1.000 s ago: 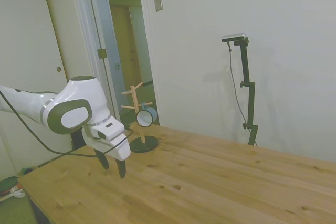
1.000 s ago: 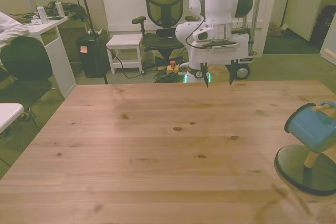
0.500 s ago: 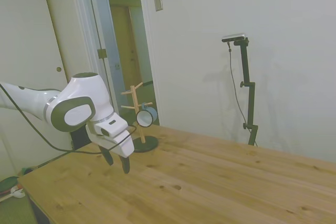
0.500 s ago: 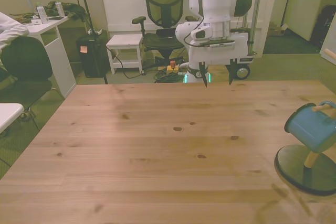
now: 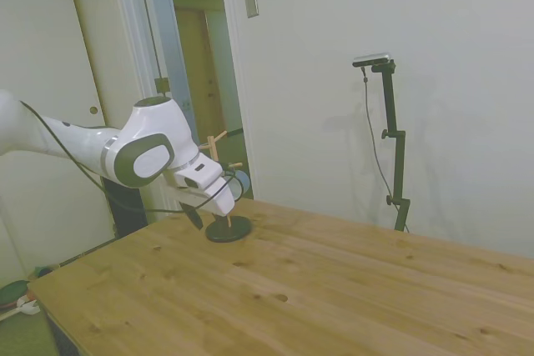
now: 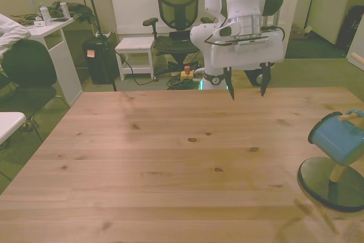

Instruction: Unload the mug

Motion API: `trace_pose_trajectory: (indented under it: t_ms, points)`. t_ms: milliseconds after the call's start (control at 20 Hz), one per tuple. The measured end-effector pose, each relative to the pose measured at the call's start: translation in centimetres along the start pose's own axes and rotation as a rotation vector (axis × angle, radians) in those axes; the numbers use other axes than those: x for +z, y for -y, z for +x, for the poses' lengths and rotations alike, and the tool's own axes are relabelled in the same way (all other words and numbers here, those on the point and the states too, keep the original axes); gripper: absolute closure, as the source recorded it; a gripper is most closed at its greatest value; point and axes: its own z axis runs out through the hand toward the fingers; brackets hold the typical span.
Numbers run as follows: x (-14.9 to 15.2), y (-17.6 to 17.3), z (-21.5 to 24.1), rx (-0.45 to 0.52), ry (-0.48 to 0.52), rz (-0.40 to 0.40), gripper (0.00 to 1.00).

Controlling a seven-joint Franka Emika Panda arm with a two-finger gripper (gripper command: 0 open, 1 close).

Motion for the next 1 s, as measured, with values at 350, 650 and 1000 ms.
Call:
trace_pose_trajectory:
  t_ms: [350,650,1000]
  points:
    - [1.2,3.8,3.4,-0.031,-0.007,0.036,0.0]
    - [1.6,6.0,4.2,-0.046,-0.009,0.052,0.0]
    - [2.3,8.4,4.6,-0.07,0.006,0.056,0.0]
